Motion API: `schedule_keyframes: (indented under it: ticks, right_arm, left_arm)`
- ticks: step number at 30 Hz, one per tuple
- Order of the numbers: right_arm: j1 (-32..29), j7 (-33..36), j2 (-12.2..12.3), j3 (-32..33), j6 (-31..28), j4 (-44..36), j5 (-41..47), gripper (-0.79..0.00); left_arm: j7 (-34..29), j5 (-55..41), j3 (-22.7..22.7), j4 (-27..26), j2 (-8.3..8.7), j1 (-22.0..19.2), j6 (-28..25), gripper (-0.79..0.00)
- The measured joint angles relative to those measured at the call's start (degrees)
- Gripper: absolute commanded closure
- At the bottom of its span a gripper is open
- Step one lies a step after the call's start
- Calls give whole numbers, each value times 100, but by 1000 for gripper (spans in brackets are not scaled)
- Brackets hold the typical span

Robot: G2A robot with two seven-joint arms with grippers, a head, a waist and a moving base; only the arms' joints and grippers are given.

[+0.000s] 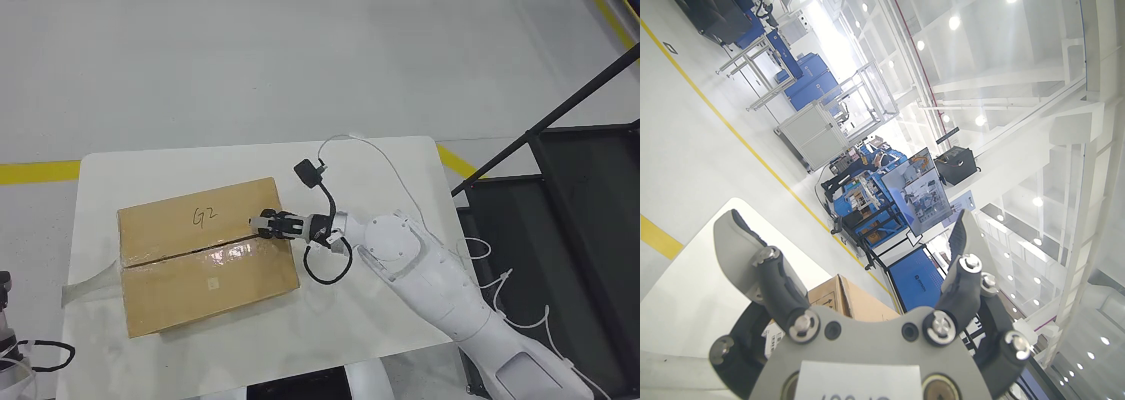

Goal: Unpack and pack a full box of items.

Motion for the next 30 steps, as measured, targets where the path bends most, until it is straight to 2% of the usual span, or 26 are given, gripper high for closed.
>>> schedule_keyframes:
  ticks: [6, 13, 17, 22, 23, 24, 27, 28, 30]
  right_arm:
    - [111, 227, 6, -63, 501, -152, -334, -271]
    - [169, 471, -12, -48, 476, -328, -85, -246]
    - [267, 570, -41, -157, 559, -320, -74, -274]
    - [424, 488, -112, -356, 699, -181, -59, -369]
    - [467, 456, -135, -413, 719, -135, -43, -409]
    - [500, 435, -153, -456, 726, -99, -29, -536]
    - [603, 372, -209, -576, 730, 8, 29, -748]
    - [629, 358, -223, -602, 731, 34, 43, -785]
    - [683, 335, -250, -646, 749, 80, 63, -785]
  left_arm:
    - [0, 0, 0, 0, 0, 0, 0, -785]
    - [0, 0, 0, 0, 0, 0, 0, -785]
    - [-1, -4, 0, 5, 0, -9, 14, -785]
    - [-128, -26, 11, 158, -17, 31, 446, -785]
    - [-115, 67, 19, 204, -28, 93, 423, -785]
    - [-80, 158, 24, 249, -38, 140, 369, -785]
    - [108, 438, 30, 409, -70, 258, 187, -785]
    - [162, 476, 31, 443, -80, 286, 189, -785]
    - [273, 597, 14, 489, -101, 340, 323, -785]
